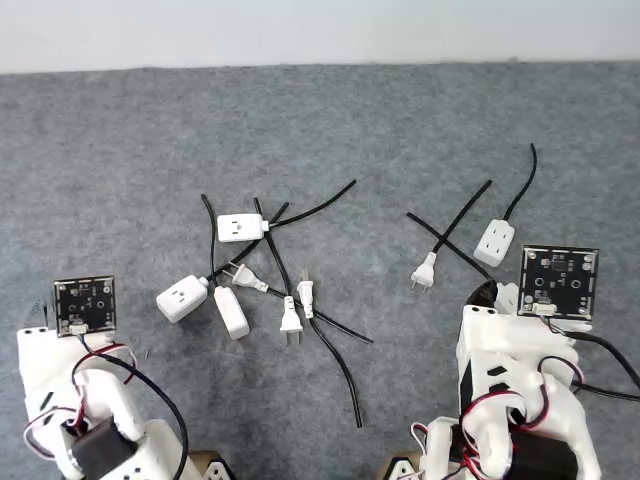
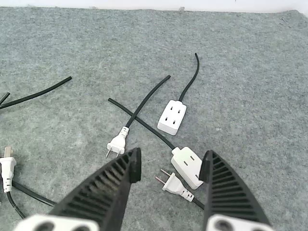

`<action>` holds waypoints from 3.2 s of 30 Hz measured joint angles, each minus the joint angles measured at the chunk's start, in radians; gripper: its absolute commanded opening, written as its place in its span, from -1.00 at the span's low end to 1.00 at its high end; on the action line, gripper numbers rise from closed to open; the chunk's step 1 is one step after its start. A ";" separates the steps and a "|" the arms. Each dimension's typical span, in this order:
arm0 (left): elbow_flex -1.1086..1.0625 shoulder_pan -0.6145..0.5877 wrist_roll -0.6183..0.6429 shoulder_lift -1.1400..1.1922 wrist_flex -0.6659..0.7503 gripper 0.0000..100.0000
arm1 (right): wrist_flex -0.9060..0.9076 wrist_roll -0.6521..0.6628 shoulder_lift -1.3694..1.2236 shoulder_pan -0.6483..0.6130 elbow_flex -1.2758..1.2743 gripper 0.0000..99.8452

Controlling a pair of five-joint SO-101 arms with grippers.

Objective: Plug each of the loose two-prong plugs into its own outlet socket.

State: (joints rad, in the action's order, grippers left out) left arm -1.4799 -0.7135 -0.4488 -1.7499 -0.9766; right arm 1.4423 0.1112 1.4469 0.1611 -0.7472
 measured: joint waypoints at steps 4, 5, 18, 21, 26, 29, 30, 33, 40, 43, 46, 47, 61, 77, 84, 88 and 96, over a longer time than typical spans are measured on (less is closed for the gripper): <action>-0.037 -0.023 0.000 0.003 0.000 -0.91 | 0.000 0.000 0.000 0.000 0.000 -0.59; -0.037 -0.029 0.000 0.003 0.000 -0.91 | 0.000 0.000 0.000 0.000 0.000 -0.59; -0.037 -0.069 0.000 0.003 0.000 -0.91 | -0.029 0.000 0.000 0.000 -0.114 -0.59; -0.041 -0.069 0.000 0.002 0.000 -0.91 | -0.049 0.000 -0.002 0.000 -0.118 -0.59; -0.049 -0.069 0.000 0.003 0.035 -0.91 | -0.057 0.000 -0.002 0.000 -0.118 -0.59; -0.051 -0.069 0.000 0.003 0.037 -0.91 | -0.057 0.000 -0.002 0.000 -0.121 -0.59; -0.055 -0.069 0.000 0.003 0.037 -0.91 | -0.057 0.000 -0.002 0.000 -0.121 -0.59; -0.069 -0.069 -0.002 0.003 0.037 -0.91 | -0.057 0.000 -0.002 0.000 -0.121 -0.59; -0.069 -0.069 -0.002 0.003 0.037 -0.91 | -0.057 0.000 -0.002 0.000 -0.121 -0.59; -0.069 -0.069 -0.002 0.003 0.037 -0.91 | -0.057 0.000 -0.002 0.000 -0.121 -0.59; -0.069 -0.069 -0.002 0.003 0.037 -0.91 | -0.057 0.000 -0.002 0.000 -0.121 -0.59; -0.069 -0.069 -0.002 0.003 0.037 -0.91 | -0.057 0.000 -0.002 0.000 -0.121 -0.59; -0.069 -0.017 -0.002 0.003 0.077 -0.98 | -0.057 0.000 -0.002 0.000 -0.121 -0.59; -0.069 0.244 -0.002 0.003 0.077 -0.73 | -0.221 0.000 -0.002 0.000 -0.324 -0.58; -0.069 0.338 -0.002 0.003 0.066 -0.55 | -0.373 0.000 -0.017 -0.014 -0.456 -0.58; -0.066 0.365 -0.002 0.003 0.034 -0.55 | -0.379 0.000 -0.021 -0.106 -0.463 -0.58; 0.127 0.373 -0.002 0.026 -0.152 -0.54 | -0.331 -0.002 -0.020 -0.238 -0.463 -0.58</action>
State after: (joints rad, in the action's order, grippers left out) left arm -1.3525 -0.3406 -0.4503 -1.7238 -1.1285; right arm 1.1109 0.1097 1.4270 -0.0767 -1.2106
